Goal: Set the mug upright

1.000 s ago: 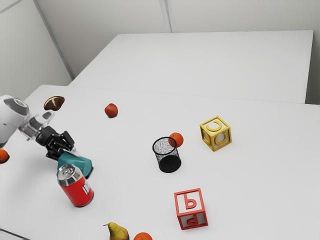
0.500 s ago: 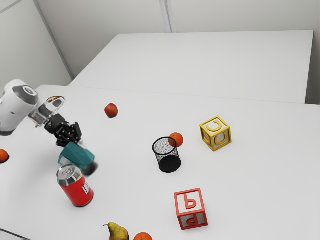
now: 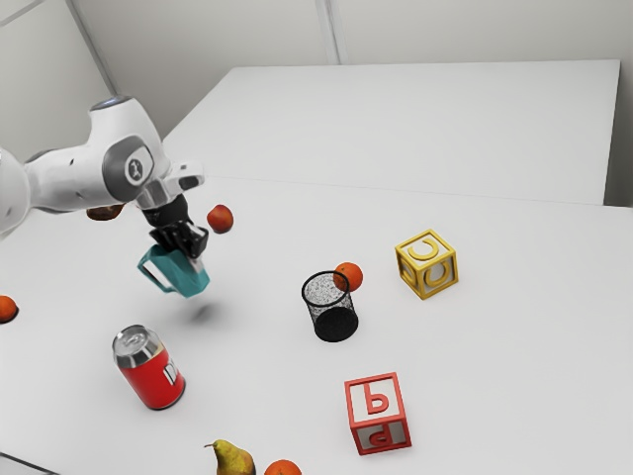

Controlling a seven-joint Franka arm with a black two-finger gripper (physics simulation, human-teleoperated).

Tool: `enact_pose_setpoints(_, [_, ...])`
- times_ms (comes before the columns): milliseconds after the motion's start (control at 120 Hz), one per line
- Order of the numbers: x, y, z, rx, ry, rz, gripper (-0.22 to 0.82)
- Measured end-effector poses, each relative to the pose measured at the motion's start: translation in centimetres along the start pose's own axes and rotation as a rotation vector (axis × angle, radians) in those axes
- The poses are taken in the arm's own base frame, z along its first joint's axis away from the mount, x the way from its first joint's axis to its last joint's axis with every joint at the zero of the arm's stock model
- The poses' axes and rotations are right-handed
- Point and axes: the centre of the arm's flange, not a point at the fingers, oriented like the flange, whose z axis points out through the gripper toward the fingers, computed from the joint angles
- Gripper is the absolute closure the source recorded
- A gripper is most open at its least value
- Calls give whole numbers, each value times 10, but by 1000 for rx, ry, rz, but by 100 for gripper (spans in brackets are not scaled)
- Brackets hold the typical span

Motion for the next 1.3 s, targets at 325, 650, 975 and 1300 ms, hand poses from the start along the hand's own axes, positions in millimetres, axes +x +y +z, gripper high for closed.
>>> enact_pose_setpoints(325, [6,74,24,162,44,46,78])
enact_pose_setpoints(650, [13,19,63,147,32,-167,78])
enact_pose_setpoints(975, [19,29,70,138,59,-229,55])
enact_pose_setpoints(1300, [13,46,7,155,146,-246,12])
